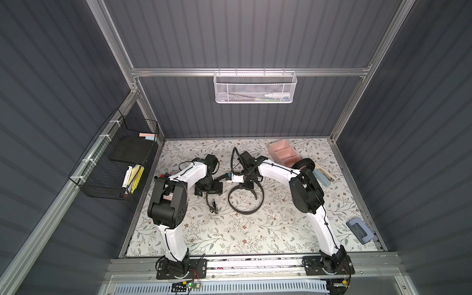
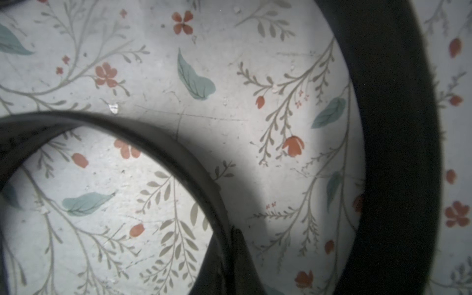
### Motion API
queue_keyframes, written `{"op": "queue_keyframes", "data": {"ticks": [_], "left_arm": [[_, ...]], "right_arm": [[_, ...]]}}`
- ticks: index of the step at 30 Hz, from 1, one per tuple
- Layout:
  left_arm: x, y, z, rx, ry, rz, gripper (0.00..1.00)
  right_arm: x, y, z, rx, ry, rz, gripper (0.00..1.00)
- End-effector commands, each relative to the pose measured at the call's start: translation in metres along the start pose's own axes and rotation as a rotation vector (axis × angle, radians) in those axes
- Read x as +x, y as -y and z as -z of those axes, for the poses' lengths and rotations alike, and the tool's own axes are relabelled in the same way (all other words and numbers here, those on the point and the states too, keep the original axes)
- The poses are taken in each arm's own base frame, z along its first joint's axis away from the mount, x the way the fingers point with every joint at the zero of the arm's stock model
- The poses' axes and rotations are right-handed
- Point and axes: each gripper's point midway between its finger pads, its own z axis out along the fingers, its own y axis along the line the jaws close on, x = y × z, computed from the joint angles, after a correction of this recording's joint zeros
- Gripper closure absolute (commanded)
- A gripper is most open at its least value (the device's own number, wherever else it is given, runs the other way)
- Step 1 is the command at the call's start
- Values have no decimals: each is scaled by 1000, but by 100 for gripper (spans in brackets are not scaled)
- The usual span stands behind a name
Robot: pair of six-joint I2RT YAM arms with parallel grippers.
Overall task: Place the belts into the storage roll
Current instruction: Roll the belt at the center of the board.
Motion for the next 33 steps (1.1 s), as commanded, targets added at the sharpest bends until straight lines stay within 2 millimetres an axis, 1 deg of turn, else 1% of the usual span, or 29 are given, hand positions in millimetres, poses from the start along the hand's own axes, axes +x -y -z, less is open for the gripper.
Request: {"op": "queue_keyframes", "data": {"ticks": [1,4,7,9,11,13,14,15,19,20,22,23,25,28,30,32,33], "left_arm": [[-5,-1,-5,-7,-16,-15,16],[-4,-2,-10,-9,-32,-14,24],[0,-3,-15,-14,-49,-16,37],[2,-2,-16,-9,-54,-12,43],[3,-1,-18,-3,-52,-9,58],[3,0,-18,6,-54,-6,70],[4,1,-19,12,-59,-6,75],[4,2,-19,16,-61,-7,78],[5,7,-21,45,-72,5,82],[5,7,-20,48,-66,18,83],[7,10,-19,64,-67,42,85],[8,10,-19,70,-67,54,86],[9,12,-18,82,-70,74,88],[11,15,-17,97,-70,101,90],[12,16,-14,111,-60,121,91],[23,14,-17,111,-77,141,97],[25,15,-16,120,-76,148,99]], "right_arm": [[-1,-8,11,-15,-8,-60,100],[-3,-7,20,6,9,-135,100],[-4,-4,27,48,32,-233,100],[-2,-1,31,87,38,-314,100],[3,5,33,128,25,-415,100],[8,7,35,146,4,-503,100],[12,7,35,150,-14,-550,100],[15,6,35,146,-28,-590,100],[25,6,36,115,-22,-788,100],[28,8,37,106,-2,-852,100],[27,6,39,16,59,-966,100],[29,9,40,-5,93,-1032,100],[30,11,42,-35,129,-1083,100],[34,14,44,1,109,-1104,100],[46,24,46,89,76,-1156,100],[61,30,52,172,8,-1217,100],[67,32,55,208,-8,-1252,100]]}}
